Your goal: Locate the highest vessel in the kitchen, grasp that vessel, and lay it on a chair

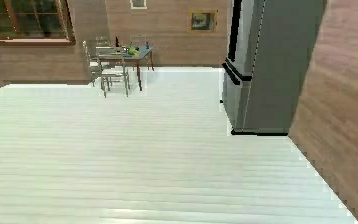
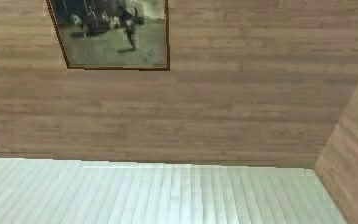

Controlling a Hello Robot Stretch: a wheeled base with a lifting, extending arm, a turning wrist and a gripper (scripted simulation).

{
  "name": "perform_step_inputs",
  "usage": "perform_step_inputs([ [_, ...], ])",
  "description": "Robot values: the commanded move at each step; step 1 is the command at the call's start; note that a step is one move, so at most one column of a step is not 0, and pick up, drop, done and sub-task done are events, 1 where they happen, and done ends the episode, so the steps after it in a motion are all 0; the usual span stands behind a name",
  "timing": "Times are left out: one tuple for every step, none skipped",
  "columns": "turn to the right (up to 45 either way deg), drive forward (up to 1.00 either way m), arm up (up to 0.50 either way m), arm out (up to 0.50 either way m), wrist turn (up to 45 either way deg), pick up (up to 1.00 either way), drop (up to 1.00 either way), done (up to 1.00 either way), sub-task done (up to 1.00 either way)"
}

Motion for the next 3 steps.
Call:
perform_step_inputs([
  [0.0, 1.0, 0.0, 0.0, 0.0, 0.0, 0.0, 0.0, 0.0],
  [0.0, 1.0, 0.0, 0.0, 0.0, 0.0, 0.0, 0.0, 0.0],
  [0.0, 1.0, 0.0, 0.0, 0.0, 0.0, 0.0, 0.0, 0.0],
])
